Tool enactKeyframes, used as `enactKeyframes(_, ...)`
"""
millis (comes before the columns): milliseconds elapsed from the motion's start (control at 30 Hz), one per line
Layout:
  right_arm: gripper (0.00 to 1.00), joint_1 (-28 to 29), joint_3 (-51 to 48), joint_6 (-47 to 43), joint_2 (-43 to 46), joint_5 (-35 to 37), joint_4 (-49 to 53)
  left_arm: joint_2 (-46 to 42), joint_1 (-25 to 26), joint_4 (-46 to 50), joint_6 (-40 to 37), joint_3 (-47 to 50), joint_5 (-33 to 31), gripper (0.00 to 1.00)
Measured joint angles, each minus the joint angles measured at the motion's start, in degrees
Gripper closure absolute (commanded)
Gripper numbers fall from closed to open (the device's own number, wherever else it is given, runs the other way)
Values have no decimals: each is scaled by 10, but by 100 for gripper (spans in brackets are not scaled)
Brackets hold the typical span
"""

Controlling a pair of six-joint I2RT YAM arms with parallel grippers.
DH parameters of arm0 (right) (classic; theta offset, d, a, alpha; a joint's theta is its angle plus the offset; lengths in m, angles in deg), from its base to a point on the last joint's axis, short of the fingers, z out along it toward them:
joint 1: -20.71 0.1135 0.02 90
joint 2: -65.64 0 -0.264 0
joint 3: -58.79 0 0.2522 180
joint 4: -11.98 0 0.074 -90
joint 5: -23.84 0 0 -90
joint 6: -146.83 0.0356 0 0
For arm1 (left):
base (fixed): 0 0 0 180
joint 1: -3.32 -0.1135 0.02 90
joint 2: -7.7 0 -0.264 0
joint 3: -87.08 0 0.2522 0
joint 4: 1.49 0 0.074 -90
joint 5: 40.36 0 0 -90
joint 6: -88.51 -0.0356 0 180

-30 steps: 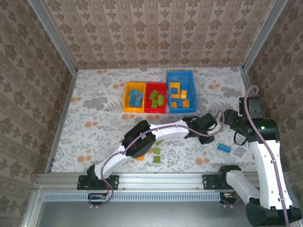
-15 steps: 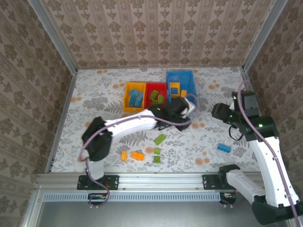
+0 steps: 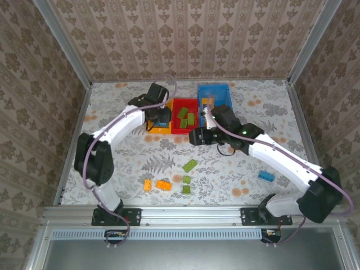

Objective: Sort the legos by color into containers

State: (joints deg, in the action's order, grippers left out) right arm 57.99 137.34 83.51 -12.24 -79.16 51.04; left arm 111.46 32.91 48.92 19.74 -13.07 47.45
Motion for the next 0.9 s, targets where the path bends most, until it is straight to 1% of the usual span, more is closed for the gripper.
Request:
enactKeyframes(133,33,6,25,-2,-47,-26,-32,86,-25,26,0,-78,-11,67)
enactKeyframes(300,33,6,47,-9,-68,-38,-43,163,-51,55,-4,-154,-17,64)
enactKeyframes(367,32,6,49,-10,-70,-40,-46,187,-58,63,-8,-179,-17,60)
enactKeyframes(433,31,6,49,-12,-70,-42,-45,207,-63,70,-14,-198,-16,52)
enactKeyframes(500,31,6,49,-17,-70,-42,-43,219,-63,77,-19,-212,-16,45)
enactKeyframes(567,30,6,49,-26,-70,-42,-40,223,-61,82,-19,-217,-16,42)
enactKeyframes(800,29,14,24,-85,-65,-42,-33,221,-57,84,-19,-220,-15,40)
enactKeyframes(900,29,49,-3,-141,-58,-39,-28,195,-52,83,-14,-198,-15,40)
